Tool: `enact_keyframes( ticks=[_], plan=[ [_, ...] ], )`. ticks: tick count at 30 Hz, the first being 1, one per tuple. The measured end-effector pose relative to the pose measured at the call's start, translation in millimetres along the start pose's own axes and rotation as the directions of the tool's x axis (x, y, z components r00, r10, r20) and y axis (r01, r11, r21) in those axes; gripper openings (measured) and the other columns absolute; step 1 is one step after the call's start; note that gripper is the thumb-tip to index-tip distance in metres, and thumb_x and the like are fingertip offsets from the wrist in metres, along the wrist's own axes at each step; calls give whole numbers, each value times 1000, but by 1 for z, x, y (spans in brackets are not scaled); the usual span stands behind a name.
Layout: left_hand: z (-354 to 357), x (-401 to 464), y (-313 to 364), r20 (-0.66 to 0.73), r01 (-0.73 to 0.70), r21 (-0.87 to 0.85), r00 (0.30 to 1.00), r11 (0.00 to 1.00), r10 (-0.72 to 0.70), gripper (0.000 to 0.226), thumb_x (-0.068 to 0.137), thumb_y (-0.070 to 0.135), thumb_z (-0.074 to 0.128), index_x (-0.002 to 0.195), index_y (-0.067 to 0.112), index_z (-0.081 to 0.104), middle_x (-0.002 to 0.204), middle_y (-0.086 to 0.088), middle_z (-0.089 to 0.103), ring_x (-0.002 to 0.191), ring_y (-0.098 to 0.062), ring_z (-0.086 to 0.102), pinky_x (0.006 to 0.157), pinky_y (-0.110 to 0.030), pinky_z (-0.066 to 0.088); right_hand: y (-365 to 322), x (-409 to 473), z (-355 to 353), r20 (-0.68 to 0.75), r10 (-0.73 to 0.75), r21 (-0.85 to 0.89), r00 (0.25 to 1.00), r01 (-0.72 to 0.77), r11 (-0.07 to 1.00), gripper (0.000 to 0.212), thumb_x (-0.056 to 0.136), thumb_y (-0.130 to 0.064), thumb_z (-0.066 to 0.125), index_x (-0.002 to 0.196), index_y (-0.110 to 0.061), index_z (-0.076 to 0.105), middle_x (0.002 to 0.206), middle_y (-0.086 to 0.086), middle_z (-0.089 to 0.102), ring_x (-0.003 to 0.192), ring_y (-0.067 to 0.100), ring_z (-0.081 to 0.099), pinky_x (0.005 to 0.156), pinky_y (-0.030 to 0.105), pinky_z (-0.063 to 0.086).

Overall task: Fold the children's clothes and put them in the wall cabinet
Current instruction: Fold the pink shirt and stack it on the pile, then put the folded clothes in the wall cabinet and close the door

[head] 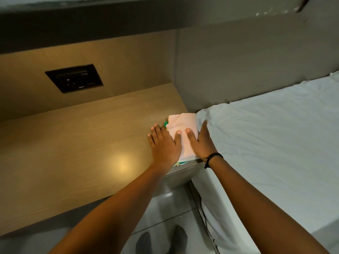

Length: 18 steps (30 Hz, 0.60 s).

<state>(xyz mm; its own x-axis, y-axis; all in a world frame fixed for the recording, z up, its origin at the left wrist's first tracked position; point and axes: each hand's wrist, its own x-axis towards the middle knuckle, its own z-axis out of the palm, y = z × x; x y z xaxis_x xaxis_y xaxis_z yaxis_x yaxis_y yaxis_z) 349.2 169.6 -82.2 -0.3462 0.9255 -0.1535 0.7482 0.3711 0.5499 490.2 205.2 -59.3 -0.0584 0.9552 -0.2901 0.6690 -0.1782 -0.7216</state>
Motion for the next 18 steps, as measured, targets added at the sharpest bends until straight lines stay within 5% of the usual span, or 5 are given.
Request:
enact_keyframes(
  ticks=[2,4,8,13,18],
  plan=[
    [8,-9,12,35,-2,-53,999,999,4,85,105,60,22,166,1,15,175,-15,14,164,-31,3,131,-47,-5,7,-14,-8,68,101,68,993,-105,992,76,98,-72,35,153,-20,32,136,5,58,115,28,61,79,31,56],
    [13,-24,26,13,-32,-103,999,994,33,74,106,55,26,156,1,35,163,-18,39,156,-36,28,128,-48,14,19,-29,-14,59,141,147,988,-149,978,58,104,-60,37,141,-16,42,122,4,60,103,24,60,69,26,49],
    [23,-69,44,39,-47,-283,997,958,60,48,109,46,38,136,8,48,136,-15,54,129,-34,49,109,-45,36,33,-63,-26,-74,161,230,984,-140,963,51,105,-53,42,133,-11,49,120,6,61,107,28,61,84,36,49],
    [-18,-118,40,125,57,-596,992,801,22,41,112,35,43,144,9,42,139,-10,47,127,-24,46,99,-30,36,16,-131,-35,-62,135,330,989,-107,938,51,105,-54,43,134,-11,44,124,3,60,102,16,59,69,23,44],
    [-124,-168,20,84,-2,-722,992,692,91,30,101,57,47,113,30,44,129,-6,55,120,-25,58,104,-51,51,-64,-209,-42,-55,26,413,998,-1,911,46,102,-59,45,129,-21,46,120,-2,62,100,11,61,72,29,50]
  ],
)
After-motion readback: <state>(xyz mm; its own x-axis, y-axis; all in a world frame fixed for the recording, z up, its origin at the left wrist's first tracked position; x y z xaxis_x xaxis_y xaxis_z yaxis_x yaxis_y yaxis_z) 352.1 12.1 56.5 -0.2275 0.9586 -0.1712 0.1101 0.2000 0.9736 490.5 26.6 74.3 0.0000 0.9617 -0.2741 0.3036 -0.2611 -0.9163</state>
